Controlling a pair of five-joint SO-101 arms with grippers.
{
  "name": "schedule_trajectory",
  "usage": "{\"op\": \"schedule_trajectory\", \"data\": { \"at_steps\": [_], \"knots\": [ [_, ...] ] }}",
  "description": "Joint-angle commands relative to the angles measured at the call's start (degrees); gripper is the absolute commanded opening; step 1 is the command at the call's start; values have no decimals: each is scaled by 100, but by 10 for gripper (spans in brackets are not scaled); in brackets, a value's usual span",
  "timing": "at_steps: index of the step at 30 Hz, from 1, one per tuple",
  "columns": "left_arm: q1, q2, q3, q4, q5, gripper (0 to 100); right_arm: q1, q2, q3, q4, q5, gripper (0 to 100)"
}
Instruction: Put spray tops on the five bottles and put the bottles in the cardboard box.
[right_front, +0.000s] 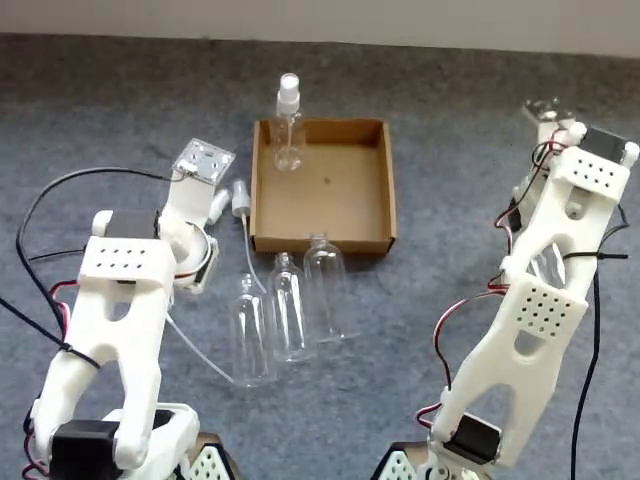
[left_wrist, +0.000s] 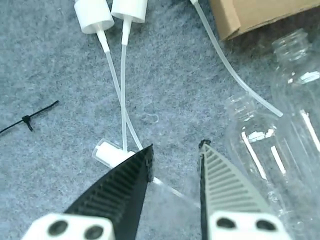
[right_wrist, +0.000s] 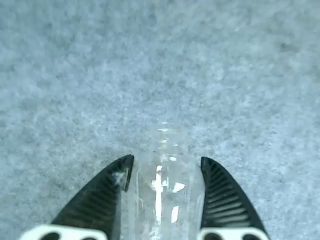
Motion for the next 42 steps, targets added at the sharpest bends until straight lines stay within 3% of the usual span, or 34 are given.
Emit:
{"op": "schedule_trajectory", "data": {
  "at_steps": [1,9,15,25,37,42],
  "knots": [
    [-576,-171,-699,-97,26,151,-75,-646,-409,110,-484,57],
    [-1323,549,-1982,-193,9,151,-505,-1059,-866,119,-1125,46],
    [-1182,2862,-4022,-114,18,151,-857,-1481,-866,119,-1345,45],
    [-558,6255,-7741,993,422,151,-1930,-2457,-690,127,-1943,44],
    [-470,8664,-10492,2312,431,143,-2088,-5209,3301,40,-1582,44],
    [-549,9103,-11284,2699,431,51,-2079,-6290,5156,-1147,-1609,44]
  ]
}}
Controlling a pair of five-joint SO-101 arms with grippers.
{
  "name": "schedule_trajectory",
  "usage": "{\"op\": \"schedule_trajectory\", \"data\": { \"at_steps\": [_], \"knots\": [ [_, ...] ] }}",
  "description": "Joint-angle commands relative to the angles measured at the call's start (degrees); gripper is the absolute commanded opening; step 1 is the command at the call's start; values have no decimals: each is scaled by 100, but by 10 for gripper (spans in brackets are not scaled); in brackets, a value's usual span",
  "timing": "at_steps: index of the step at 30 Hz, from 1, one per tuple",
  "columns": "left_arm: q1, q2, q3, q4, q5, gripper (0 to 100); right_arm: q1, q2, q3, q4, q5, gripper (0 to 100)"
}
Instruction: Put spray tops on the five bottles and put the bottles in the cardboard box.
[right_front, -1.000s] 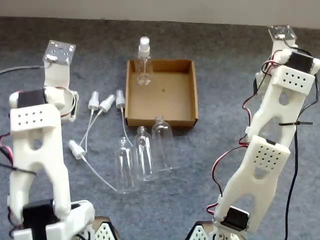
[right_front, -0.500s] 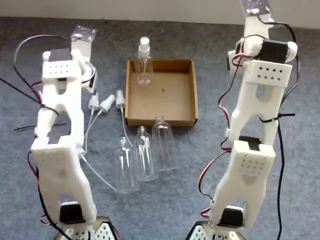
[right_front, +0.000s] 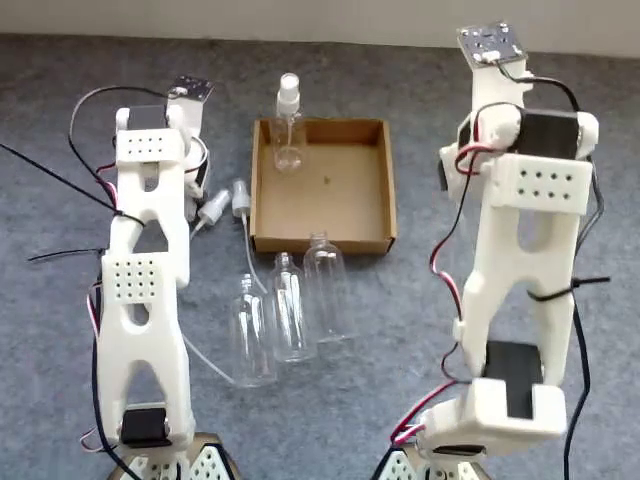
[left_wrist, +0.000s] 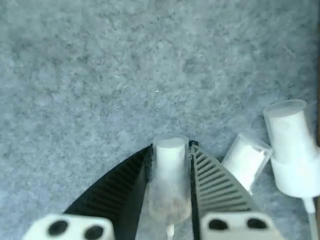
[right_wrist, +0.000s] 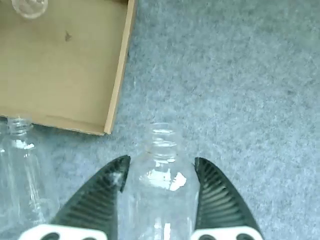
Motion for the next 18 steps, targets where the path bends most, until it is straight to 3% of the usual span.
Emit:
{"op": "schedule_trajectory", "data": {
  "at_steps": [1,9,18],
  "knots": [
    [-57,180,-813,369,44,42,-48,-989,1429,-936,79,44],
    [-514,75,-1464,501,35,2,-251,-2826,4321,-2835,79,44],
    [-831,-1780,-1420,554,255,2,-1042,-3319,4673,-3855,105,44]
  ]
}}
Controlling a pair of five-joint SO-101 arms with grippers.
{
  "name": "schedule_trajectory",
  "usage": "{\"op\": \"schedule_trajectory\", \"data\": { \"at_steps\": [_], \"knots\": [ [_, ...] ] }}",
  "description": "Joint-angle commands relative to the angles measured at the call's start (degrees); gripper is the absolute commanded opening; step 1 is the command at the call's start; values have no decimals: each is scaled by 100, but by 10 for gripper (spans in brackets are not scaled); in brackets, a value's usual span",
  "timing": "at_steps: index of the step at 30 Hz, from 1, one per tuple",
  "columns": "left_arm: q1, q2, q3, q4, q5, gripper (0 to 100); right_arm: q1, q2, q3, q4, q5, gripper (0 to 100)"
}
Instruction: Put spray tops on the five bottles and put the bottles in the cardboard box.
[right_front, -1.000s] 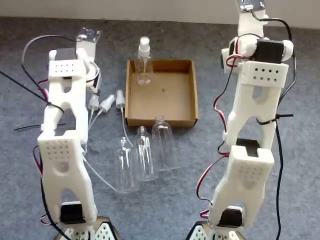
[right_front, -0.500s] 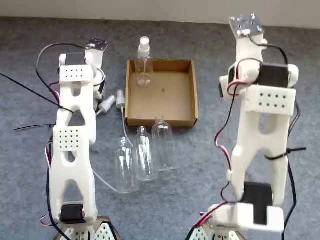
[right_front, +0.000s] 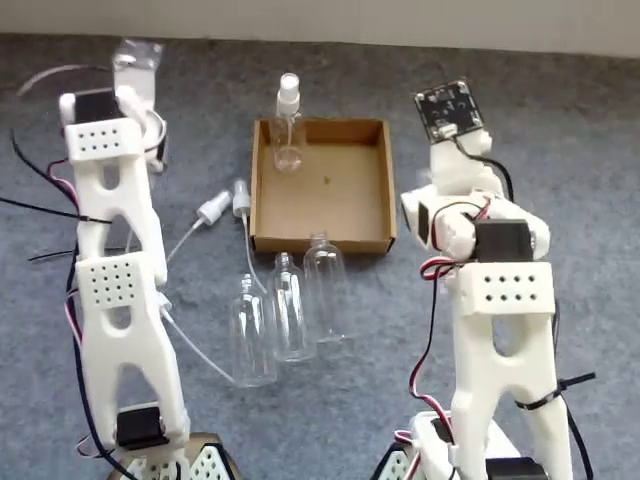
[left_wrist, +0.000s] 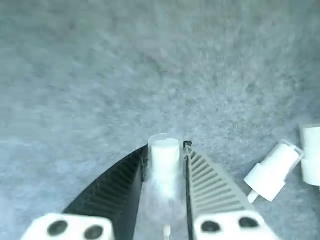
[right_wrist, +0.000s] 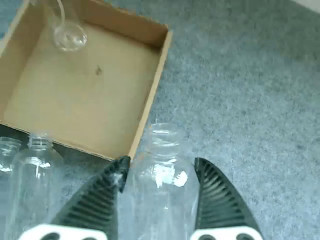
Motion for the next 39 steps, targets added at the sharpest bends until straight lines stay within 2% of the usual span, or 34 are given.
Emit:
{"op": "schedule_trajectory", "data": {
  "at_steps": [1,8,13,18,23,26,31,39],
  "knots": [
    [-215,-1622,-66,70,316,2,-242,-286,-4,-558,114,44],
    [22,-4435,1780,62,545,3,-813,-312,171,-365,114,44],
    [708,-6448,3073,44,782,3,-1182,-312,523,-1262,0,5],
    [1604,-7767,3758,-185,1169,3,-1420,-989,1745,-2818,-677,4],
    [2659,-8180,4127,-1029,1811,3,-1815,-2202,3600,-4479,-765,4],
    [3292,-8198,4224,-1653,2127,3,-1956,-2932,4602,-5226,-1081,4],
    [3969,-8198,4602,-2954,2163,3,-1991,-4040,5710,-5376,-1178,4],
    [4382,-8189,6360,-4809,2180,4,-2114,-5385,6105,-5323,-1178,4]
  ]
}}
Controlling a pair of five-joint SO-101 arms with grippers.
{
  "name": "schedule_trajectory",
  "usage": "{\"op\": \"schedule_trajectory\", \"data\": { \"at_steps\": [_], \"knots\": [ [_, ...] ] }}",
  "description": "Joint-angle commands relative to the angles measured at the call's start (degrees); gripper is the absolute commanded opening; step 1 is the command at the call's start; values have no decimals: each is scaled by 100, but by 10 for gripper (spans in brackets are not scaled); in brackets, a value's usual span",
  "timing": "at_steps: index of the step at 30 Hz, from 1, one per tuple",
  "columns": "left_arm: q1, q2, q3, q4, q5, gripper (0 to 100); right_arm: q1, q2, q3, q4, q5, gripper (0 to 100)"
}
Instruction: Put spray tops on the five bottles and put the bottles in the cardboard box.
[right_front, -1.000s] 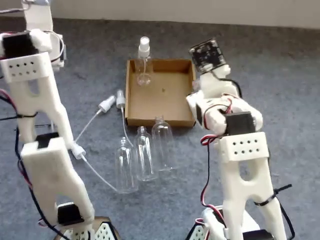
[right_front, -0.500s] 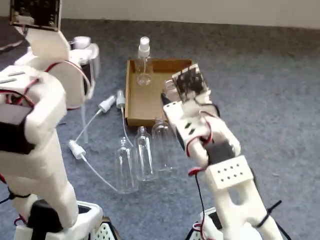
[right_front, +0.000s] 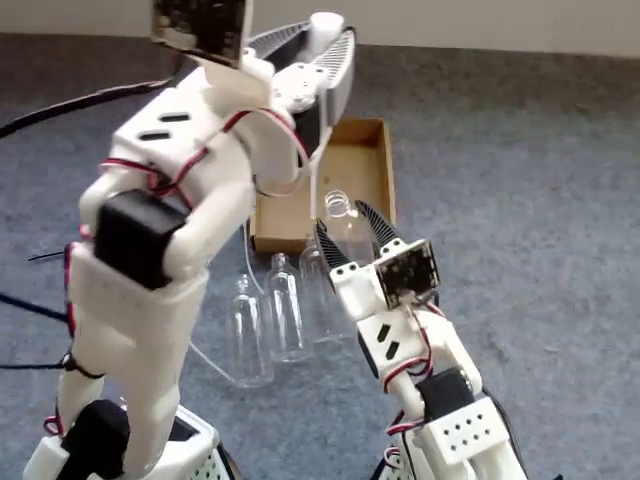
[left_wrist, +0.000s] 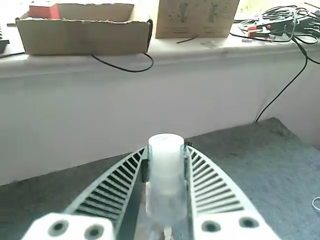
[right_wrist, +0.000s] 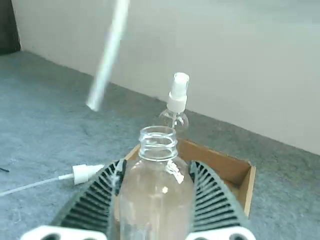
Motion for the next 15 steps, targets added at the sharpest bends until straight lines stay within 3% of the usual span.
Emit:
{"op": "schedule_trajectory", "data": {
  "at_steps": [1,7,15],
  "knots": [
    [224,-154,857,-1020,79,4,-92,-497,40,-57,-53,4],
    [224,-145,1314,-1495,70,4,-92,-690,233,75,-53,4],
    [215,-145,857,-1653,62,4,-92,-664,242,75,-35,4]
  ]
}}
